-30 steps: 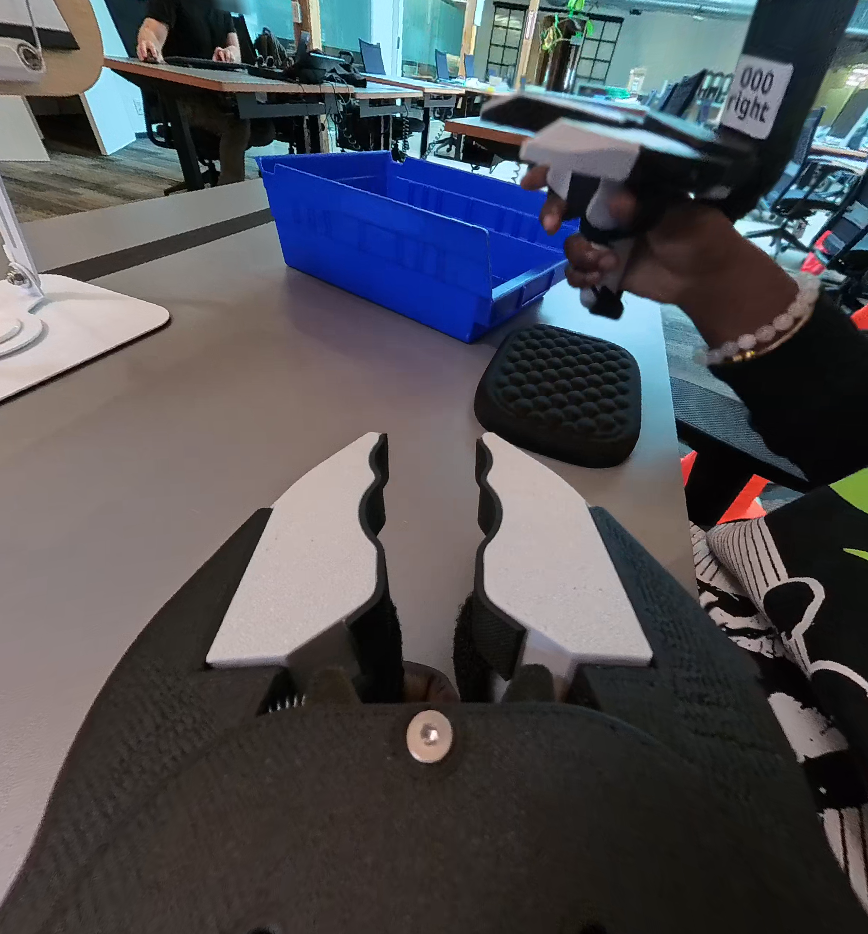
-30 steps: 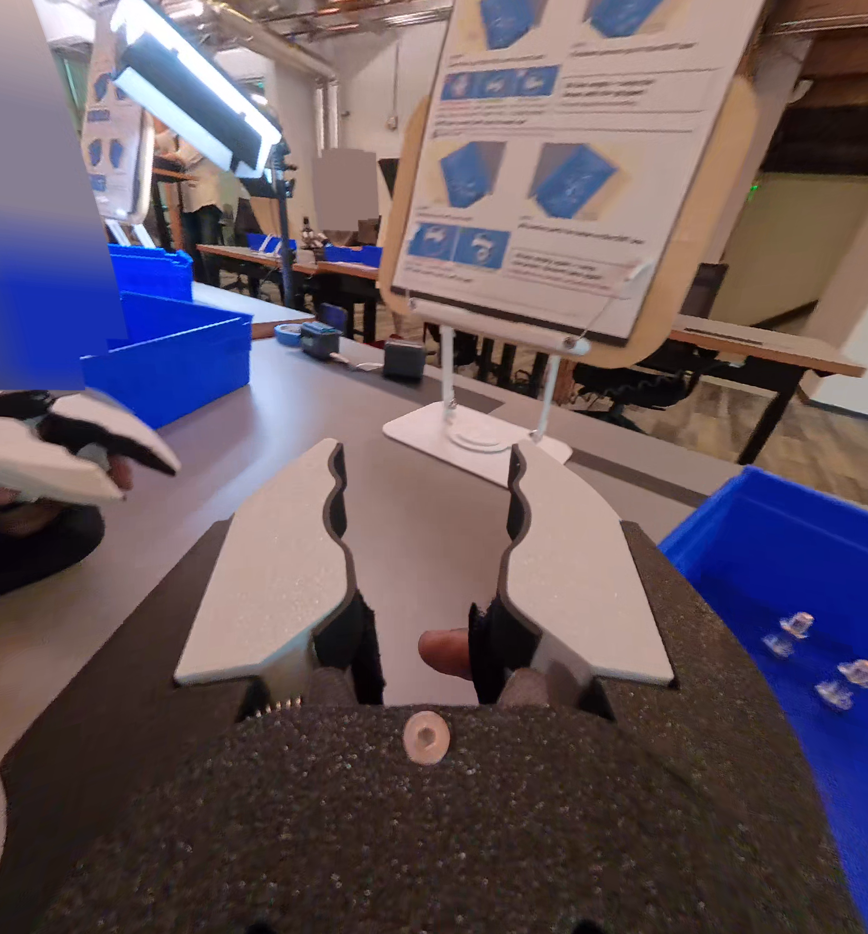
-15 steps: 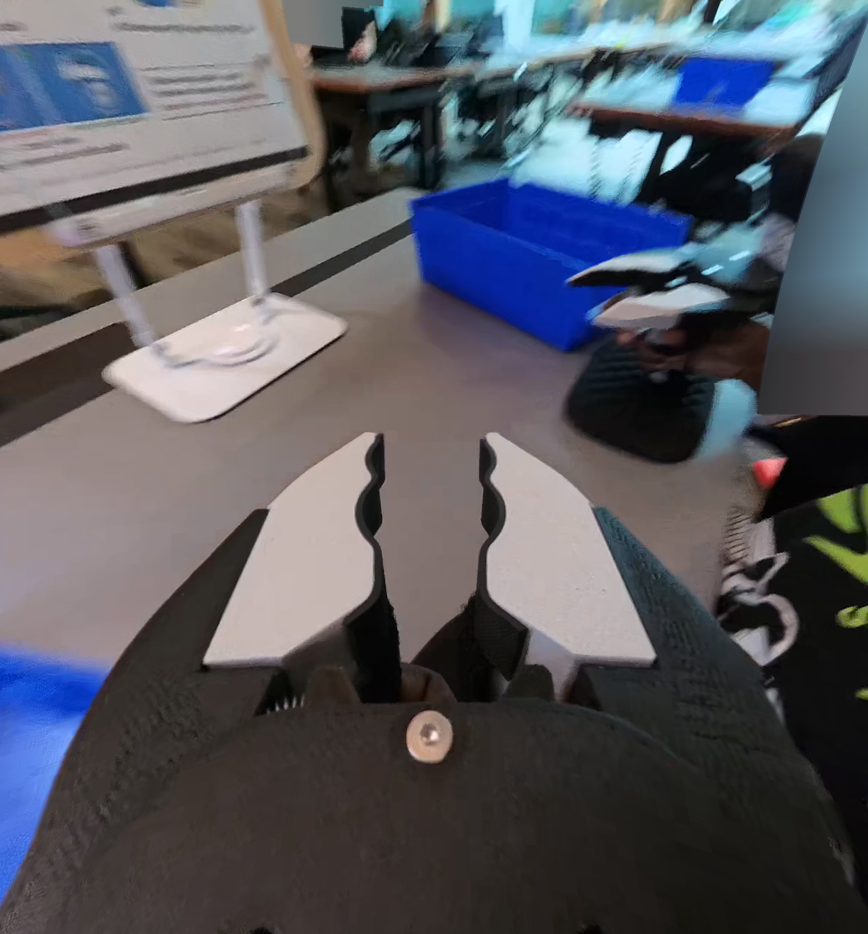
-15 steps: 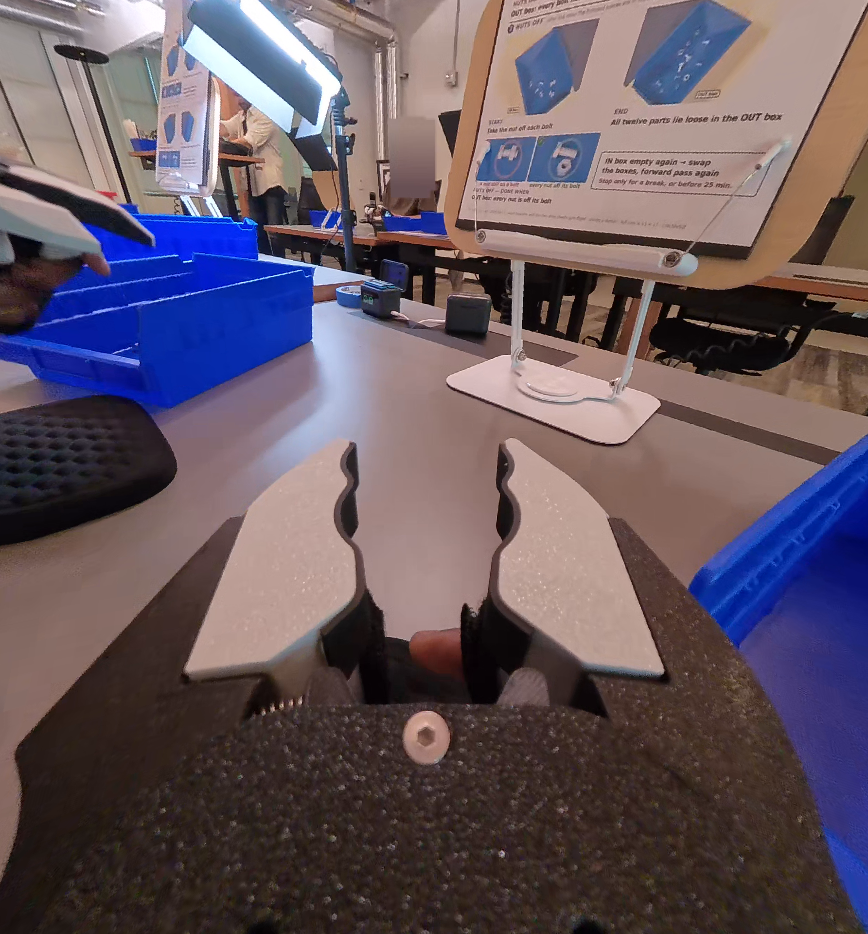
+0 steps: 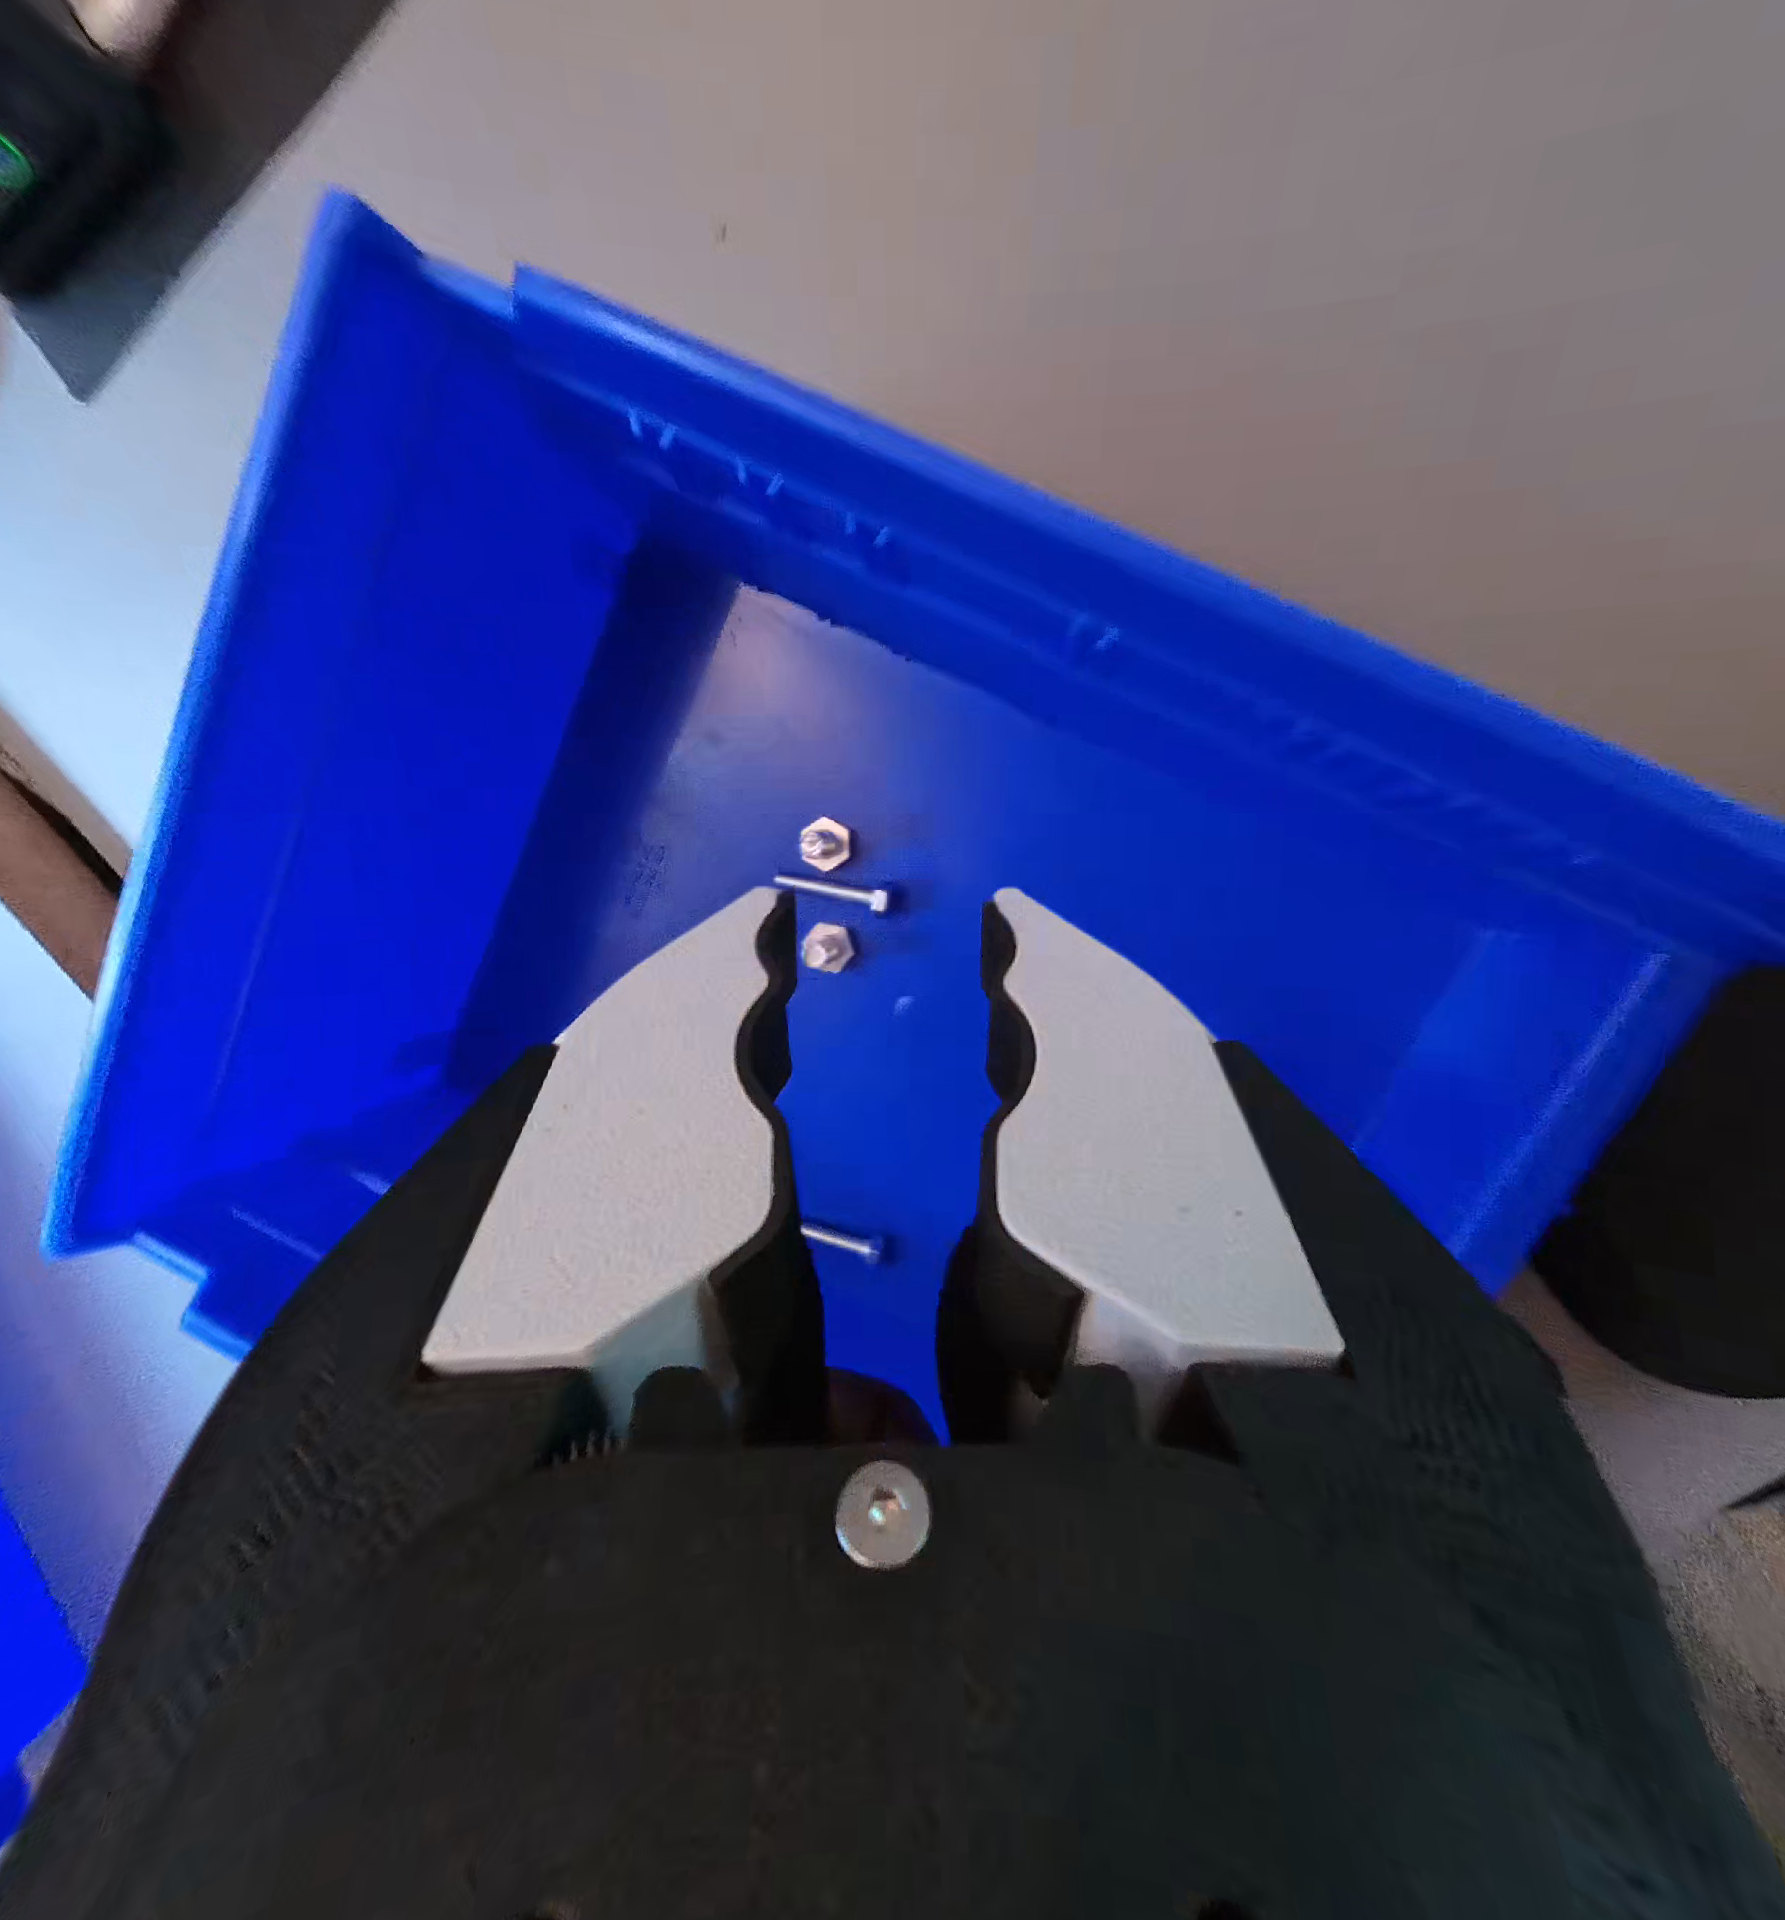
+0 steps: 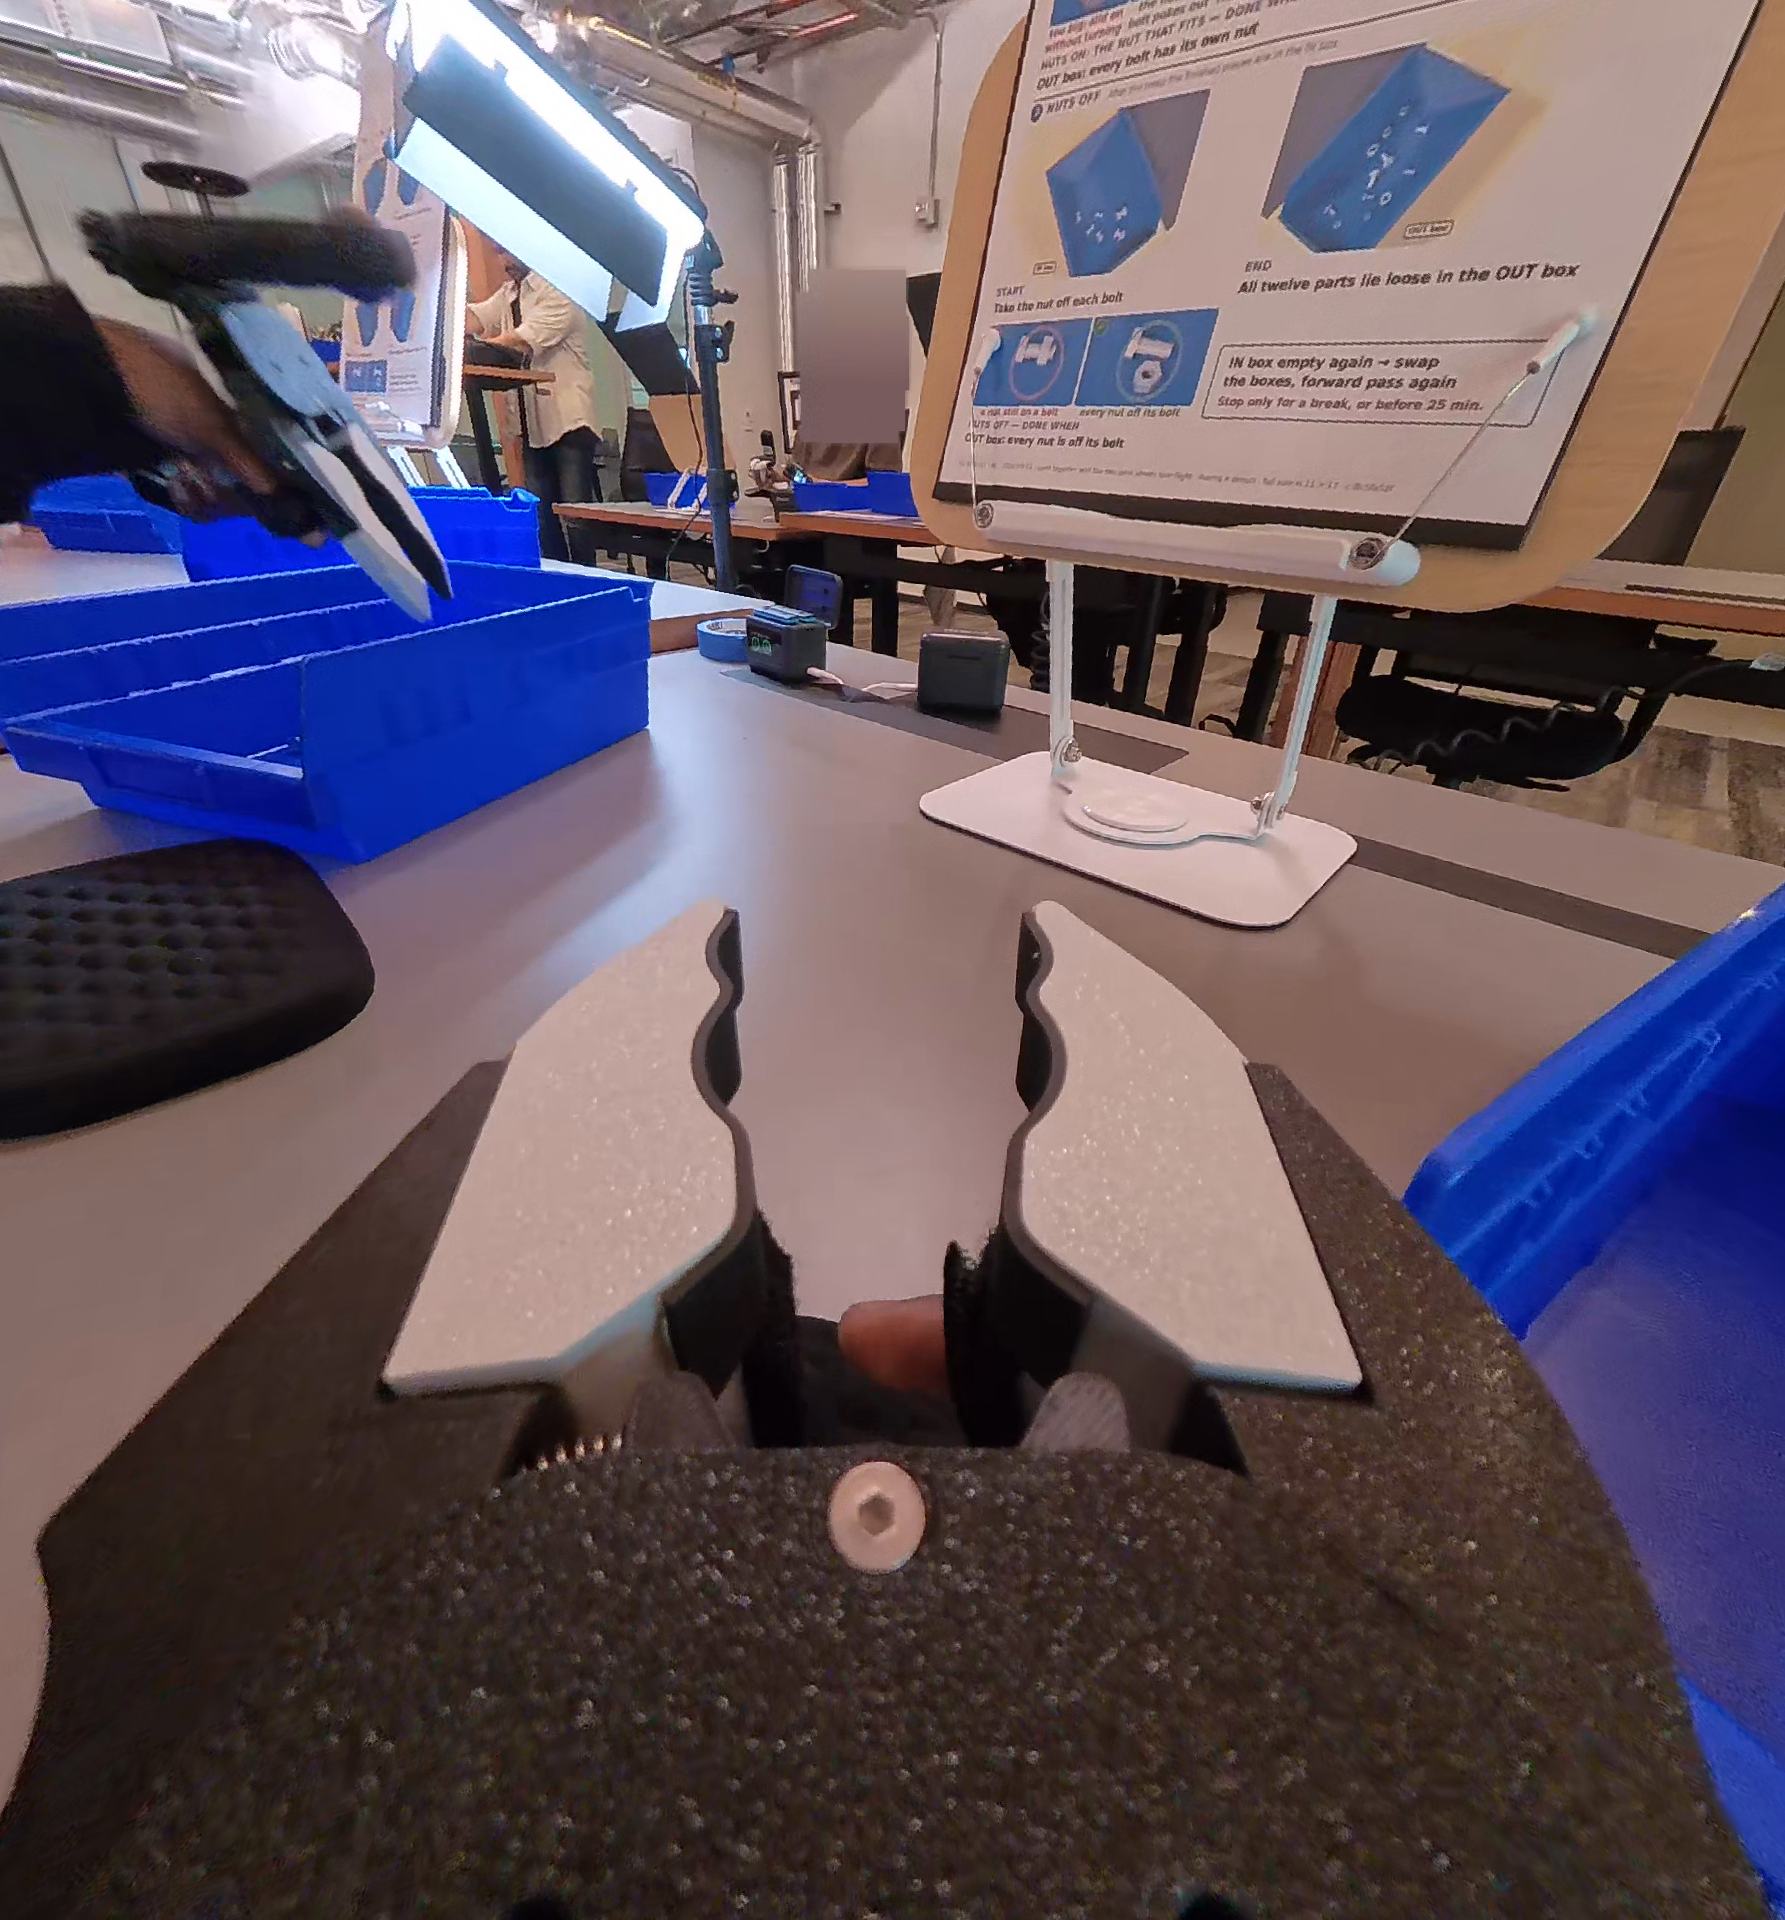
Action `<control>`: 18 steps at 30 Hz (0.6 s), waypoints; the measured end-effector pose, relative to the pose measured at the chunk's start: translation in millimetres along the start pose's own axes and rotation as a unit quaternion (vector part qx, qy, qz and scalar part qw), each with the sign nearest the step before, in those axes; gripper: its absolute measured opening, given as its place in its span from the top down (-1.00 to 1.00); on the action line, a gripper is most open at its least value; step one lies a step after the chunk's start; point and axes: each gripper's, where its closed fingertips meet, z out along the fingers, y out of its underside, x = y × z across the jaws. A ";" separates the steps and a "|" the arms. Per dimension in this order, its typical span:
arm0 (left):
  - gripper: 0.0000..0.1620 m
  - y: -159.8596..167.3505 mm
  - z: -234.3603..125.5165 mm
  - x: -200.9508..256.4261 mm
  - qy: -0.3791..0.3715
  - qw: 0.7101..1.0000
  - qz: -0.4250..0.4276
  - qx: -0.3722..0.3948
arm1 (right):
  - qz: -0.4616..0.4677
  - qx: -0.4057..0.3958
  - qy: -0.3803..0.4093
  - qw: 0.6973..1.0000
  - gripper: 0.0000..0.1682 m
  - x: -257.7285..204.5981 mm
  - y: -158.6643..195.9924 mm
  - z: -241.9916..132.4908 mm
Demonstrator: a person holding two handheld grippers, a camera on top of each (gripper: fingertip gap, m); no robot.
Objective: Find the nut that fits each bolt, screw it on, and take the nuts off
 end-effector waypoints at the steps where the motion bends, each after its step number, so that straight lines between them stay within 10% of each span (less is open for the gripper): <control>1: 0.60 2.8 9.7 -4.4 0.006 1.000 0.000 -0.017 | 0.000 0.002 0.000 1.000 0.39 0.0 -0.5 -0.4; 18: 0.72 22.1 71.9 -21.2 0.060 0.992 -0.030 -0.110 | 0.019 0.010 0.000 1.000 0.40 4.0 -1.9 -2.5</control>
